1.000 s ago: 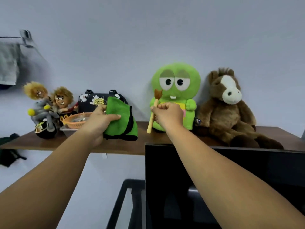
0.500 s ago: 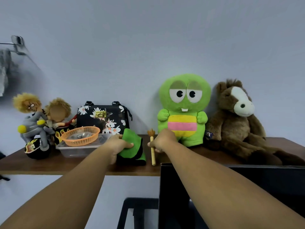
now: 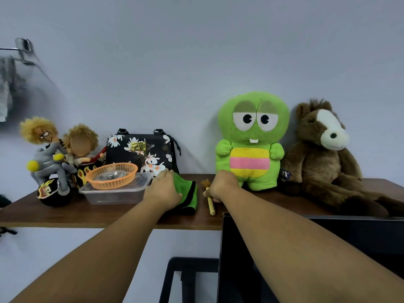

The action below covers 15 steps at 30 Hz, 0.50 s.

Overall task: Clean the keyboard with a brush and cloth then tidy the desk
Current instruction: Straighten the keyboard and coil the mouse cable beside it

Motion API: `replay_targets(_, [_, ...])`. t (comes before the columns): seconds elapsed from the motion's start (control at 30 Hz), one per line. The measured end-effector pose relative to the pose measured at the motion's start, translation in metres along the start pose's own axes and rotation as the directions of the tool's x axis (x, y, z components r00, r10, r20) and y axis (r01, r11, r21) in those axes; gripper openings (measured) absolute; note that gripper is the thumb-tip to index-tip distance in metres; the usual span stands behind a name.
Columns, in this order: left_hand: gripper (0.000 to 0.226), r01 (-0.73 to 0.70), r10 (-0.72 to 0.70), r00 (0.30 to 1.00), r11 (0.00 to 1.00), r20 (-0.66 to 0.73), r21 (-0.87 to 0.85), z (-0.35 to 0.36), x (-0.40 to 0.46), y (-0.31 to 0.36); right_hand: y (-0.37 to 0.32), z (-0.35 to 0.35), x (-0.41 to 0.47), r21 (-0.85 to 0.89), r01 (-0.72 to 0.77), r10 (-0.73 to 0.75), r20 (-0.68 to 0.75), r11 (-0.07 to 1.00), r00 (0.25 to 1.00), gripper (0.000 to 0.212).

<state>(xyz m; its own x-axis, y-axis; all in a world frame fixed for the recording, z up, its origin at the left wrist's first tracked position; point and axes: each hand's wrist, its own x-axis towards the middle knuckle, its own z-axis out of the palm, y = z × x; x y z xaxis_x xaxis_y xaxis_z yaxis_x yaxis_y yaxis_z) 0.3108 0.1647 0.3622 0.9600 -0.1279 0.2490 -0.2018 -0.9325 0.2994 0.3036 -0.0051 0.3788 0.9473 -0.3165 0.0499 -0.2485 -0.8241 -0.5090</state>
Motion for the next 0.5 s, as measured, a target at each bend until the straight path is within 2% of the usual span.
replay_targets(0.03, [0.076, -0.005, 0.004, 0.999, 1.000, 0.032, 0.009, 0.001, -0.001, 0.000, 0.001, 0.001, 0.000, -0.001, 0.002, -0.002, -0.003, 1.000, 1.000, 0.036])
replay_targets(0.13, [0.053, -0.008, -0.007, 0.982, 0.997, 0.191, 0.075, 0.002, -0.001, -0.001, 0.001, 0.001, 0.000, -0.020, 0.037, -0.038, -0.030, 0.999, 0.999, 0.033])
replay_targets(0.2, [0.050, -0.005, -0.020, 0.967, 0.995, 0.256, 0.097, 0.002, -0.003, 0.001, 0.002, 0.002, 0.000, 0.007, 0.057, -0.057, -0.039, 0.998, 0.998, 0.035])
replay_targets(0.37, [0.051, -0.057, 0.004, 0.954, 0.984, 0.298, 0.168, -0.005, -0.013, 0.018, 0.003, -0.012, -0.010, 0.046, 0.085, -0.085, -0.006, 0.995, 0.996, 0.036])
replay_targets(0.5, [0.051, -0.066, 0.022, 0.969, 0.983, 0.244, 0.174, -0.016, -0.024, 0.033, 0.010, -0.029, -0.022, 0.013, 0.175, -0.175, 0.063, 0.984, 0.982, 0.039])
